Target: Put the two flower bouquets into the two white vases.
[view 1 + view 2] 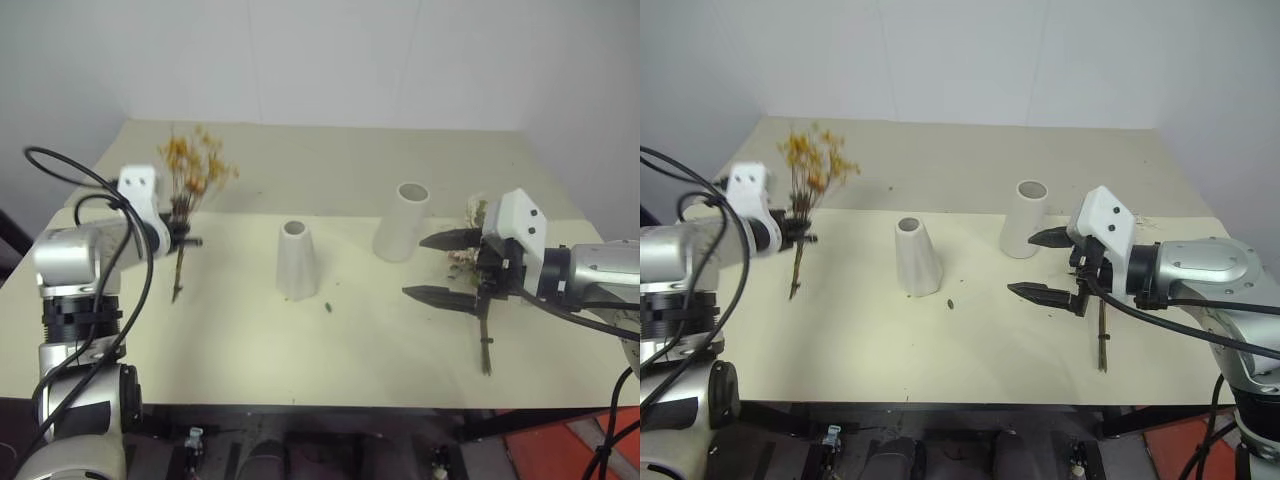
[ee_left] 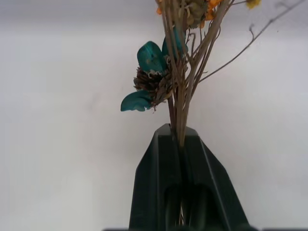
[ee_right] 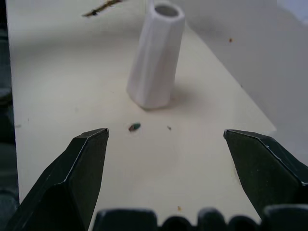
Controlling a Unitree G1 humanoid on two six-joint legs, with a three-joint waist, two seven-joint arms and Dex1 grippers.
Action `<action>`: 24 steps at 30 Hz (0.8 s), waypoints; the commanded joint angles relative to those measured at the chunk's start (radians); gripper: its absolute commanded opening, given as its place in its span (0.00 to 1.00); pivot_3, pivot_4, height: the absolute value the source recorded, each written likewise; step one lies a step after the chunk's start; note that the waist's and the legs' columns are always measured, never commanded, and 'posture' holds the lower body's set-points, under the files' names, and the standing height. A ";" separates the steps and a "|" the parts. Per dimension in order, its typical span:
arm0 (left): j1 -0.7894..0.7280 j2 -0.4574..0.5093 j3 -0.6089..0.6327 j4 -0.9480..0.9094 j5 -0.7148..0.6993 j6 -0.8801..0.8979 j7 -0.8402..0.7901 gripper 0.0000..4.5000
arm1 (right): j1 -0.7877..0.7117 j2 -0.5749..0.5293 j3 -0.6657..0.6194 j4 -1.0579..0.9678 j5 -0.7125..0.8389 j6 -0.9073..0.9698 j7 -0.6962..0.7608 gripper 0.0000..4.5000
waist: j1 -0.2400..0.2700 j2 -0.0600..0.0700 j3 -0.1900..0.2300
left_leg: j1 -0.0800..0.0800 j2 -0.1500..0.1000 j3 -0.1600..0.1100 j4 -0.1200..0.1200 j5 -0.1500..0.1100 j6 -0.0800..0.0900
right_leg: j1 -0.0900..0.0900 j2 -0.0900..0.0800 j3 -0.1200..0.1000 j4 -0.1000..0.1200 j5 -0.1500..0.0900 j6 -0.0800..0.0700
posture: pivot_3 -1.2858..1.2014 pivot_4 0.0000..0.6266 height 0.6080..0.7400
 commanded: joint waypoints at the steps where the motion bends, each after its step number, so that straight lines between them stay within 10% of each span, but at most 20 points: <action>1: -0.056 0.006 0.071 -0.169 -0.100 -0.019 -0.064 0.01 | -0.020 0.004 -0.052 -0.013 0.033 -0.009 -0.013 1.00 | -0.002 0.000 0.000 | 0.001 0.000 0.000 0.000 0.000 0.000 | 0.000 0.000 0.000 0.000 0.000 0.000 | 0.52 0.24 1.00; 24: -0.238 -0.176 0.084 0.324 -0.351 -0.675 -0.795 0.01 | 0.160 0.028 -0.137 -0.137 0.036 -0.010 -0.156 1.00 | -0.002 0.000 0.000 | 0.001 0.000 0.001 0.001 0.000 0.000 | 0.002 0.001 0.000 0.000 0.000 0.000 | 0.52 0.24 1.00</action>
